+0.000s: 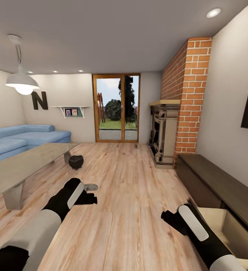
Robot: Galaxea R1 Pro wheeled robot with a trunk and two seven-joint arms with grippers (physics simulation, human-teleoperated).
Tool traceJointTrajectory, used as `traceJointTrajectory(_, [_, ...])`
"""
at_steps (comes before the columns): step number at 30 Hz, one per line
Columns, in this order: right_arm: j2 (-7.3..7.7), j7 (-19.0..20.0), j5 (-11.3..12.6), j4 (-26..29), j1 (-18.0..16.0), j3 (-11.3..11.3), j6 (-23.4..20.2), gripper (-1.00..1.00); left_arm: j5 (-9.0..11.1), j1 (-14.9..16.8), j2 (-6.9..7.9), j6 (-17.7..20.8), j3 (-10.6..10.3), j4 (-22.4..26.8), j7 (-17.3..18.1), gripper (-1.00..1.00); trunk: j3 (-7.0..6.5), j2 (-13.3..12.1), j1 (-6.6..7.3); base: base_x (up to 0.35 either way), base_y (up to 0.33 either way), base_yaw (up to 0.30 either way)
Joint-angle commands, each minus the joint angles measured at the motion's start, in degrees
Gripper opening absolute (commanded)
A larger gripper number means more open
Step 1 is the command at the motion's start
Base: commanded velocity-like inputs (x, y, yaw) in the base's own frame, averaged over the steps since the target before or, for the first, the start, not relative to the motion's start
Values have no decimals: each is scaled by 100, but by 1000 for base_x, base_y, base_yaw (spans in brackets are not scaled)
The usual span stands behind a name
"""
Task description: Place each of the two pumpkins and all three candles from the living room inside a cabinet in the living room (use any cabinet), then make sure every cabinet is closed, and position the cauldron so it is next to a table in the living room.
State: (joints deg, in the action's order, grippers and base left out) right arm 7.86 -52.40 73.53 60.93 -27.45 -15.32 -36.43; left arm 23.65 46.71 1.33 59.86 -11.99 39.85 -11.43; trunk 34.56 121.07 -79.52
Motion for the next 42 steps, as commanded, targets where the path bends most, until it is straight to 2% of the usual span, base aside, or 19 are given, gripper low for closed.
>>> traceJointTrajectory(1, [2,-42,28,6,-6,-15,-13,100,61,5,7,14,-31,6,-52,100,8,3,-3,309,-32,0])
traceJointTrajectory(42, [-4,-42,-32,6,-6,-67,-7,100,61,4,5,14,-31,10,-52,100,9,3,-3,309,-39,0])
